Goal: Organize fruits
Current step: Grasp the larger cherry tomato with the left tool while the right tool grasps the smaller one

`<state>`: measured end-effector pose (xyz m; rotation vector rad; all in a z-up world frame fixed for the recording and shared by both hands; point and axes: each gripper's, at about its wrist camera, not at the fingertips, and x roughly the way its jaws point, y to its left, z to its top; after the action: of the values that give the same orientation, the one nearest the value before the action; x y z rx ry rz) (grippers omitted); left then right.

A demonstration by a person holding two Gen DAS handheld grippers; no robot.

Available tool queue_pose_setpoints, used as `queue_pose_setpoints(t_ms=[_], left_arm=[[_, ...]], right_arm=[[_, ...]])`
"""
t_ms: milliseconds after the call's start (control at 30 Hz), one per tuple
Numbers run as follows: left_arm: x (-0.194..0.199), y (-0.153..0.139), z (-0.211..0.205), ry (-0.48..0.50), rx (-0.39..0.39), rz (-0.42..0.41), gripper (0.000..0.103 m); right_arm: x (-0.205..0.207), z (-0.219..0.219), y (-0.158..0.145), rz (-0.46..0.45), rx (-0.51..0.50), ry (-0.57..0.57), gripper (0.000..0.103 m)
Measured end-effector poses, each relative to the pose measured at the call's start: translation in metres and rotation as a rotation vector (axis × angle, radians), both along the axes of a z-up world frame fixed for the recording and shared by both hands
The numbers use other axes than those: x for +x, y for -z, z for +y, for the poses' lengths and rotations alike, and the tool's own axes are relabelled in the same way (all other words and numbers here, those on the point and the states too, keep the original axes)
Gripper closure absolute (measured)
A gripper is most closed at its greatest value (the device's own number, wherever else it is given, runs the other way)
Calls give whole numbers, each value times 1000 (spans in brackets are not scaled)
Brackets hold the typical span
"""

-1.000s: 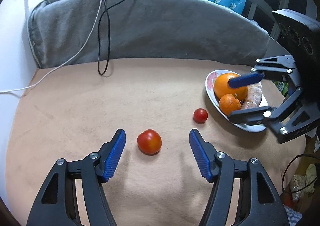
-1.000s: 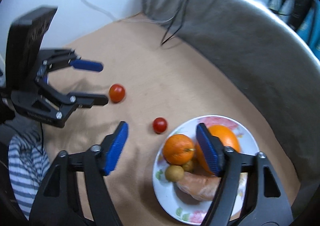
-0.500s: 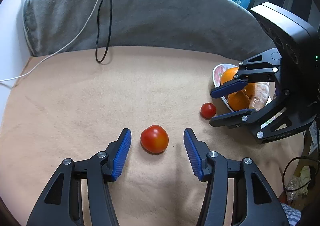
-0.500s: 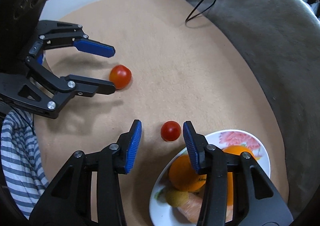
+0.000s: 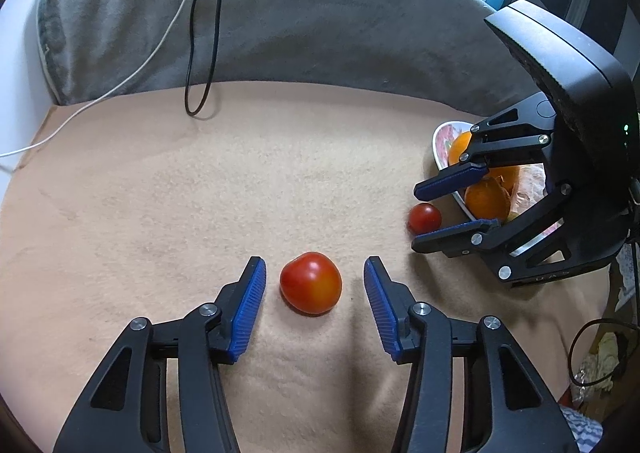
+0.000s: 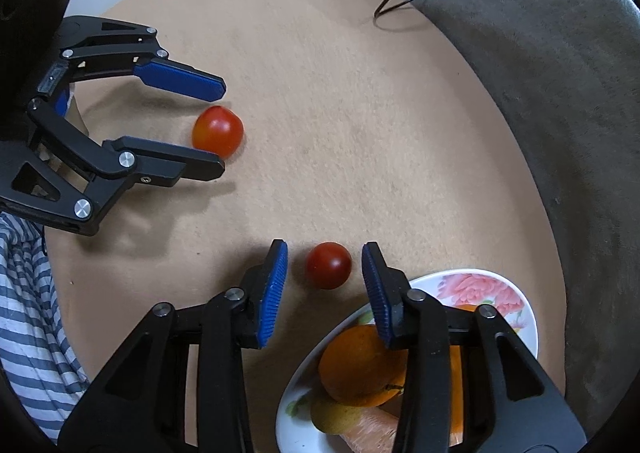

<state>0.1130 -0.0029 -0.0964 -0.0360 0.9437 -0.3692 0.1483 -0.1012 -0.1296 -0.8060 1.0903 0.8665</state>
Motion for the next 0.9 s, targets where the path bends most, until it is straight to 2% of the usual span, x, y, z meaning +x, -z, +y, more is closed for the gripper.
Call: queue_pose_setpoints(t_ms=[167,267,367,533,900], left_arm=[[1,3,1,0,1,8,58],[3,5,2,-4,1,11,60],[4,8,2,-6,3,17,66],[5,11,1,2,-3,21,72],[-1,7,2,-11,-7,-5,72]], right_arm=[[2,5,6,2,-25,-11,63],[2,6,8,3,-31,-10,74],[6,8,10,1,-30,-3,77],[5,10,8,-8,-23,-2,77],[-10,0,-9,-9,33,19,78]])
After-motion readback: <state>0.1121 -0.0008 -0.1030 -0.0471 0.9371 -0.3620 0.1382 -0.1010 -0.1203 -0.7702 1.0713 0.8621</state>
